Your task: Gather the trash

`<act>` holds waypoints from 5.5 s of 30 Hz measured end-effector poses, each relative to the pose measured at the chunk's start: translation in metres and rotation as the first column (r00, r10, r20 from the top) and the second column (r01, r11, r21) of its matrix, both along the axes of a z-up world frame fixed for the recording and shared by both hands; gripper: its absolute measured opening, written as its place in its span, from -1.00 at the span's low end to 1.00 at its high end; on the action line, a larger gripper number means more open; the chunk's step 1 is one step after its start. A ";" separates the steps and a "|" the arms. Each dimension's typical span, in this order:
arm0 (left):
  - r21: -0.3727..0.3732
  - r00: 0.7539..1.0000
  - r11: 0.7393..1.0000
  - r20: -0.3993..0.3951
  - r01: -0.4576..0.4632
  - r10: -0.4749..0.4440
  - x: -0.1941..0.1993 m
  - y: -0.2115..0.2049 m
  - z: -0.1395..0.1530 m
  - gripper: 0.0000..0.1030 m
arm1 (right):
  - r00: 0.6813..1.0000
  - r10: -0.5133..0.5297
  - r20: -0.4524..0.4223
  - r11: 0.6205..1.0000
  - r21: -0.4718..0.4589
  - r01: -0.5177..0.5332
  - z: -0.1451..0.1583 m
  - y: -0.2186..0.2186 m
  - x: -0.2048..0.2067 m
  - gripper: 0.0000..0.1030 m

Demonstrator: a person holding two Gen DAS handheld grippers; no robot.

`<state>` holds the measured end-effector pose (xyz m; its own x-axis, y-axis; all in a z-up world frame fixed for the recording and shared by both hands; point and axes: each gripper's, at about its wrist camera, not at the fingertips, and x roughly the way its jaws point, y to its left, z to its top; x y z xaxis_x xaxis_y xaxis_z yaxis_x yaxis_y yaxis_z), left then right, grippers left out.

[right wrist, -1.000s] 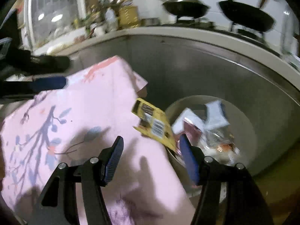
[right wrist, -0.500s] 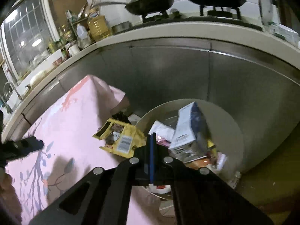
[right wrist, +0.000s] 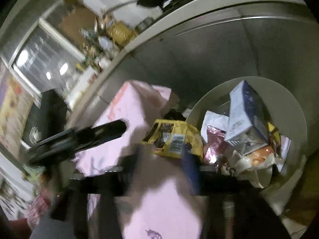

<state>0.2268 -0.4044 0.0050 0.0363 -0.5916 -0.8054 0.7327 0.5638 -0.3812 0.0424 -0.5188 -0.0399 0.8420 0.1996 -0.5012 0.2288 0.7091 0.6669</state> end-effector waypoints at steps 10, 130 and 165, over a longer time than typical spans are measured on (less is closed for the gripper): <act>0.184 0.945 0.936 -0.190 0.300 -0.266 0.041 -0.073 -0.033 0.38 | 0.979 -0.111 0.168 0.990 0.102 0.095 0.000 -0.043 -0.050 0.17; -0.024 0.755 0.979 0.633 -0.203 0.172 -0.218 0.233 0.091 0.88 | 0.912 -0.401 -0.085 0.912 -0.131 0.389 0.072 0.187 -0.157 0.62; -0.012 0.712 0.971 0.677 -0.240 0.185 -0.212 0.245 0.099 0.88 | 0.924 -0.378 -0.053 0.920 -0.130 0.369 0.083 0.173 -0.145 0.62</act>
<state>0.0143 -0.1592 0.1040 0.6989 -0.4433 -0.5612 0.6379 0.7412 0.2089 -0.1027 -0.3454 0.0429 0.8030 -0.1847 -0.5666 0.5381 0.6332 0.5563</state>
